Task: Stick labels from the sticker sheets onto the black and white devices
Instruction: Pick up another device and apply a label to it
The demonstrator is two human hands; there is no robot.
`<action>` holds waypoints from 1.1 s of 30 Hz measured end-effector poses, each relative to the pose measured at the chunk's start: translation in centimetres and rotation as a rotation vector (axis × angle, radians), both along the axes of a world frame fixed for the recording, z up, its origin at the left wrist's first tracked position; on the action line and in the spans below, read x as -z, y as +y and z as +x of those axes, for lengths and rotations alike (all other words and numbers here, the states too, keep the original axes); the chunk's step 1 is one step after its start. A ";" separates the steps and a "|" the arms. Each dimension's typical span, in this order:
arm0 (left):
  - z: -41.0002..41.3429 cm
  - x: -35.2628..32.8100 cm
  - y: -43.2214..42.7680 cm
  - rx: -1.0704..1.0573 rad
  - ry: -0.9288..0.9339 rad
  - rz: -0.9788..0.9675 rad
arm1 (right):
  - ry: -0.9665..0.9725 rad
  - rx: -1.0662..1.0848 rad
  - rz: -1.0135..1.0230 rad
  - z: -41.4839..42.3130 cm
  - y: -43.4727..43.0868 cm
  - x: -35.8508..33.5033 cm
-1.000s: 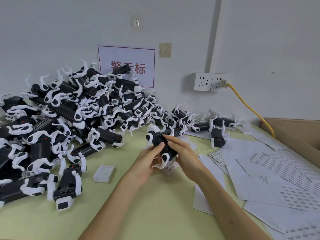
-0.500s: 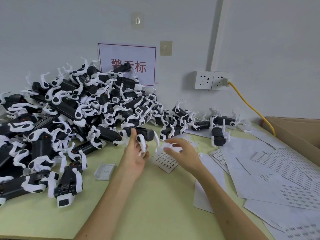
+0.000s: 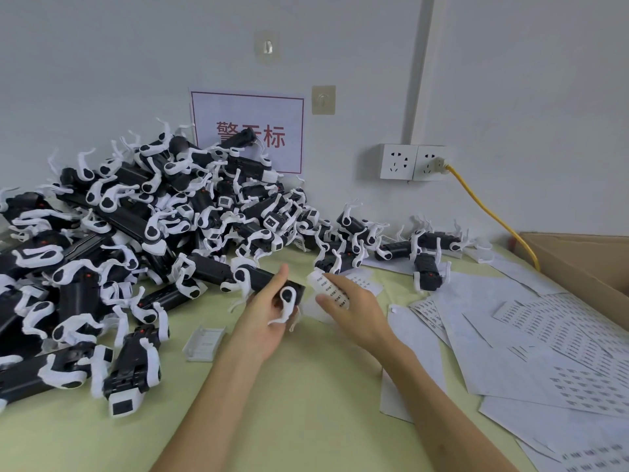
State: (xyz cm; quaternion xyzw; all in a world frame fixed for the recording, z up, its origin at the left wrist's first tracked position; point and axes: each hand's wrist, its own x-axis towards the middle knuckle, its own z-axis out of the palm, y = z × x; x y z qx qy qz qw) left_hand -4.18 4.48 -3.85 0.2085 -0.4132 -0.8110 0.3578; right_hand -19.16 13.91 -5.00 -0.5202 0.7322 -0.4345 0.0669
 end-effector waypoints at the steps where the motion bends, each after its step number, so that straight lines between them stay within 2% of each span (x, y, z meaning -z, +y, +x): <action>1: -0.2 0.1 0.3 0.003 -0.020 0.008 | -0.017 -0.022 -0.047 0.1 0.1 -0.2; 8: -0.4 0.1 0.7 -0.006 -0.049 -0.060 | -0.061 -0.153 -0.117 0.6 0.4 -0.5; 13: -0.6 0.6 0.4 -0.023 -0.093 -0.037 | -0.151 -0.245 -0.122 1.3 0.6 -0.5; 18: -0.8 0.6 0.5 -0.040 -0.084 -0.059 | -0.209 -0.200 -0.265 2.0 0.3 -0.5; 22: -0.8 0.6 0.5 -0.048 -0.024 -0.012 | -0.329 -0.222 -0.306 2.0 0.1 -0.8; 25: -0.8 0.5 0.5 -0.013 -0.010 -0.016 | -0.324 -0.202 -0.321 1.9 0.1 -0.9; 33: -0.9 0.9 0.9 0.024 -0.112 -0.048 | -0.344 -0.177 -0.293 1.9 0.2 -0.9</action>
